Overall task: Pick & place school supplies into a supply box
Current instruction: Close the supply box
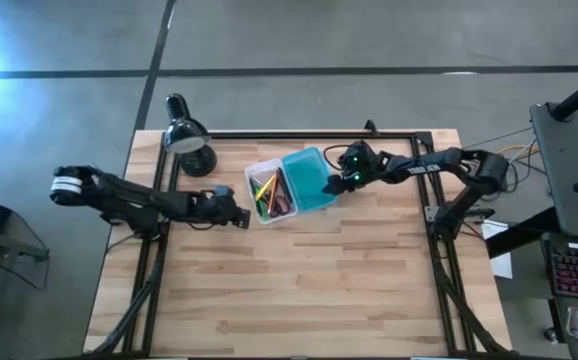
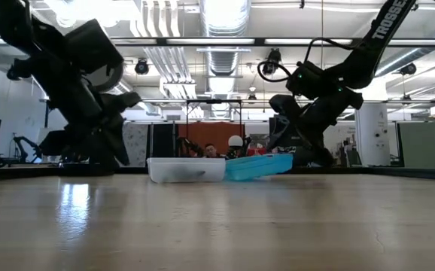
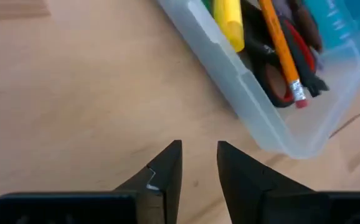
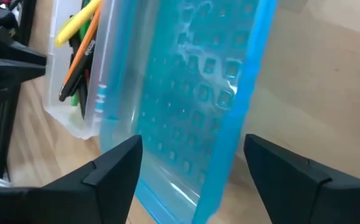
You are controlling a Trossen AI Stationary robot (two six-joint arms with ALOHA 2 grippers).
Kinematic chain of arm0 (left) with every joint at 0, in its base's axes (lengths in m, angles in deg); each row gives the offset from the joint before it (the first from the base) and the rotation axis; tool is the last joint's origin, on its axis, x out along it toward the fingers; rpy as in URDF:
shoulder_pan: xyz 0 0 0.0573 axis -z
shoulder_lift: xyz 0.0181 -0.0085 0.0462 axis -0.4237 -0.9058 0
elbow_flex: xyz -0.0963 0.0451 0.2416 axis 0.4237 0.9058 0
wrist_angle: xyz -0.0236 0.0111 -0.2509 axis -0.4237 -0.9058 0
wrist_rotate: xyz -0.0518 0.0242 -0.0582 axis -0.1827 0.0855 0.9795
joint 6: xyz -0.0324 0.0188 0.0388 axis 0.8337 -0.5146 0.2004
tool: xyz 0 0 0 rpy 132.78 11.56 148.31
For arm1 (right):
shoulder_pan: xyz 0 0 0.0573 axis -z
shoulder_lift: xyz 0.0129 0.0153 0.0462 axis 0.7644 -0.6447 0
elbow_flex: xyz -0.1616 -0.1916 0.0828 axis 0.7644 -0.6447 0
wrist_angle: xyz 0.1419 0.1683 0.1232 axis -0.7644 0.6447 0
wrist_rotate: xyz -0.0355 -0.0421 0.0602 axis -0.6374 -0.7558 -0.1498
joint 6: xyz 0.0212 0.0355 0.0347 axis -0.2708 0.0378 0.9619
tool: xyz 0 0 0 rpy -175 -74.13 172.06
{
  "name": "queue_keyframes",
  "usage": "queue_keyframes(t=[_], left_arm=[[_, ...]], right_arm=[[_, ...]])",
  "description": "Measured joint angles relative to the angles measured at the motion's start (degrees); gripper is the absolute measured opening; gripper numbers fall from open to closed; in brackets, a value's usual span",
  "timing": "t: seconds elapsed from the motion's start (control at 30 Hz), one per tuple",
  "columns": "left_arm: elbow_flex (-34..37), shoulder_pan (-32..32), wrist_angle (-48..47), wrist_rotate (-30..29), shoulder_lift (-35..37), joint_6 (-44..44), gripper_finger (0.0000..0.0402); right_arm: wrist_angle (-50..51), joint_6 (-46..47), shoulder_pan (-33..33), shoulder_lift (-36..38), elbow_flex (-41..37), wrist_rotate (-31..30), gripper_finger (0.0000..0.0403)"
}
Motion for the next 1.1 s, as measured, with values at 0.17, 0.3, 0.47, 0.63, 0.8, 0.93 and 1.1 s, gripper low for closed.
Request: queue_keyframes(t=[0.17, 0.3, 0.47, 0.63, 0.8, 0.93, 1.1], left_arm=[[-4.6, 0.6, 2.2, 0.1, 0.4, -2.0, 0.0085], [-10.6, 0.9, -2.2, -4.8, 1.5, -9.3, 0.0084], [-12.7, -2.4, -10.0, -5.2, -1.4, -11.0, 0.0083], [-11.5, -3.4, -8.8, -2.6, -4.5, -10.5, 0.0083], [-11.5, -3.3, -9.6, -2.2, -6.5, -9.4, 0.0083], [-11.5, -3.2, -11.6, -2.1, -6.8, -9.0, 0.0083], [-11.5, -3.2, -15.3, -2.3, -6.8, -8.9, 0.0083]], right_arm=[[0.8, -0.8, 1.2, 0.4, 0.0, 0.0, 0.0270], [0.5, -1.1, 1.5, 0.9, 0.1, 0.9, 0.0269], [0.4, -1.6, 1.6, 1.7, 1.1, 1.4, 0.0269], [0.4, -2.3, 1.5, 2.7, 2.7, 2.2, 0.0266], [3.4, -3.1, 1.6, 2.7, 2.8, -0.1, 0.0266], [3.1, -3.0, 1.6, 2.7, 2.7, 0.3, 0.0267], [4.5, -2.9, 1.7, 1.3, 2.0, -1.2, 0.0265]])
